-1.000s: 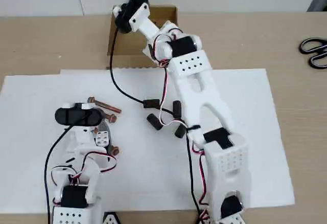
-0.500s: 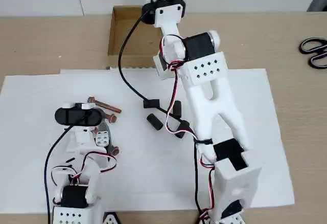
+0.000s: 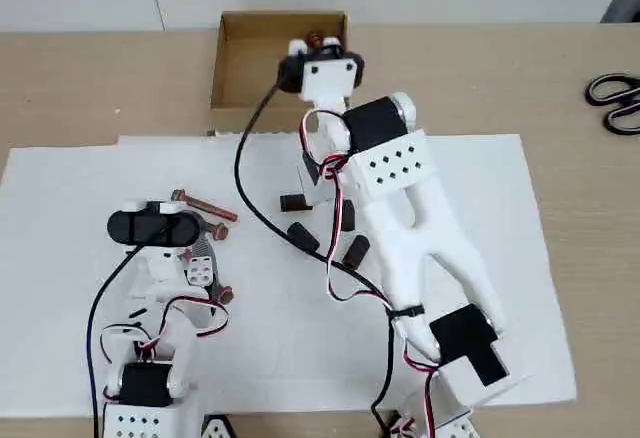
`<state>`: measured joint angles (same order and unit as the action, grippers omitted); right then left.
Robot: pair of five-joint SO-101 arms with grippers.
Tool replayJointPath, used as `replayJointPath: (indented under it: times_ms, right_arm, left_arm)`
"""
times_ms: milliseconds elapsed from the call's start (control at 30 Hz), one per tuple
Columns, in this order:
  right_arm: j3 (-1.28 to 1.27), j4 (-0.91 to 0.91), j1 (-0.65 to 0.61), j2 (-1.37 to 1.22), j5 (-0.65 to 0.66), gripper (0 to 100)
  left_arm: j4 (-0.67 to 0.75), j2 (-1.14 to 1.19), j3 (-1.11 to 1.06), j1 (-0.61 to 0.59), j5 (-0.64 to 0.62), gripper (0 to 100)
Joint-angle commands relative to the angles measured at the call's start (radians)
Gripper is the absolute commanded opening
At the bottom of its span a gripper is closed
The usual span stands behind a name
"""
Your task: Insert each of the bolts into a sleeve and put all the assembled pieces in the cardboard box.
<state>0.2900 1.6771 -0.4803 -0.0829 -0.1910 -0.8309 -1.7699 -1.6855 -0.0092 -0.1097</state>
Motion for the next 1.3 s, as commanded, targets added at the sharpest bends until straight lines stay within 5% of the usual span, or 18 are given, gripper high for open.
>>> replayJointPath:
  times_ms: [0,267,1267]
  right_arm:
    - [-0.038,-0.051,0.042,0.035,-0.009,2.0]
    - [-0.043,-0.068,0.081,-0.110,-0.011,14.5]
    - [-0.041,-0.219,0.074,-0.410,-0.011,10.8]
  left_arm:
    - [-0.005,-0.012,0.002,-0.008,0.000,1]
    - [-0.005,-0.012,0.002,-0.008,0.000,1]
    - [-0.005,-0.012,0.002,-0.009,0.000,1]
